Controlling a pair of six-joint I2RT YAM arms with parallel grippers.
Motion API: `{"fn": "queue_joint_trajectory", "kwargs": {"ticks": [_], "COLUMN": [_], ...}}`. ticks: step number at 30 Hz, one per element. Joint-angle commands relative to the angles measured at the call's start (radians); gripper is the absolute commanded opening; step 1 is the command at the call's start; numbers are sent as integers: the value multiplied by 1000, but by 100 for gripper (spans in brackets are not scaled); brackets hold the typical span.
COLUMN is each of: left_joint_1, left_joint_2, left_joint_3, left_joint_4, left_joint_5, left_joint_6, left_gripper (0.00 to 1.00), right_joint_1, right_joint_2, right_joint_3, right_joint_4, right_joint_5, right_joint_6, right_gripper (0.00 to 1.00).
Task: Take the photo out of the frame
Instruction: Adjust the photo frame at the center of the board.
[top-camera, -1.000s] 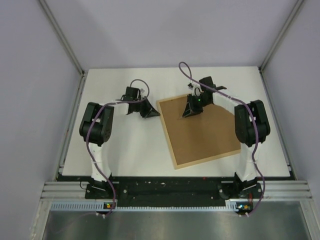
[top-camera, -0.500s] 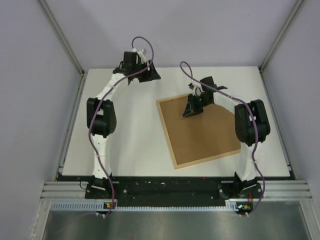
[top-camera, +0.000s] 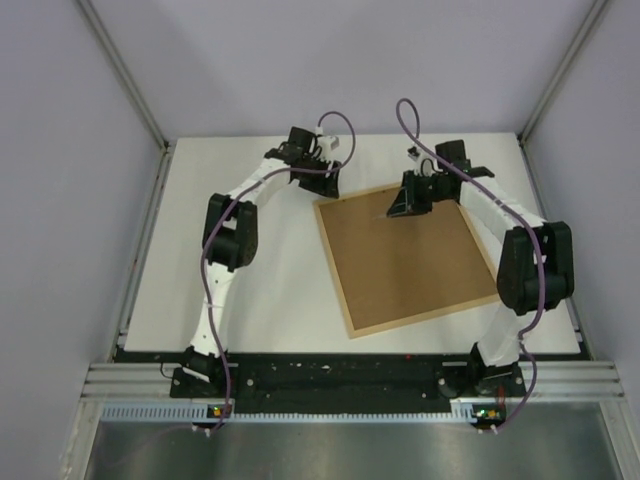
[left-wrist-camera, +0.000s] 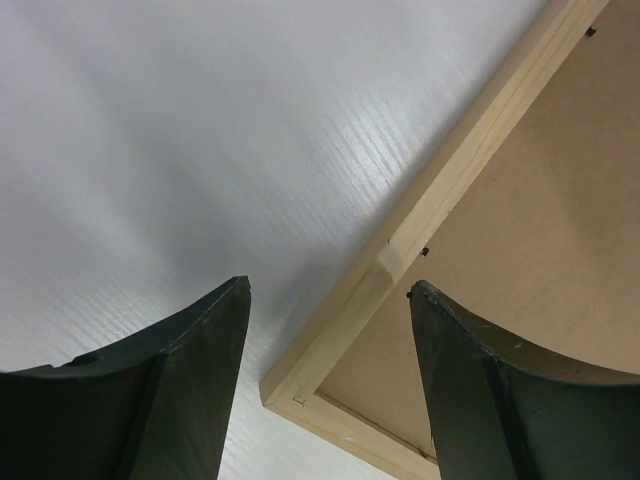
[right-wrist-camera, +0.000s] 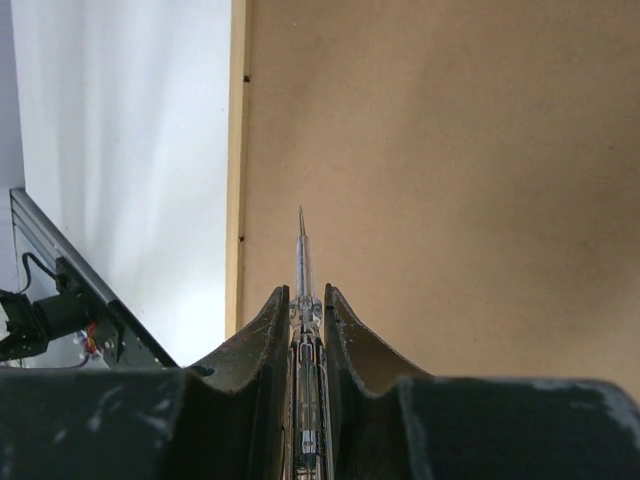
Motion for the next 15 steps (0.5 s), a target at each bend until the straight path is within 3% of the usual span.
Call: {"fn": "queue_joint_trajectory", "kwargs": {"ticks": [1, 9, 15], "left_joint_1": [-8, -28, -50], "left_joint_2": [-8, -21, 13], "left_joint_3": [25, -35, -18], "left_joint_4": [-46, -74, -129], "left_joint_5": [-41, -41, -110], "left_joint_6": [94, 171, 240], "left_gripper": [70, 67, 57], "right_joint_1": [-43, -95, -98], "right_joint_2": [-59, -68, -97], "right_joint_3": [-15, -29, -38], "right_joint_4": [8, 13, 19], "right_joint_5": [-48, -81, -90], "right_joint_6": [18, 30, 30], "right_gripper": [0, 0, 0]}}
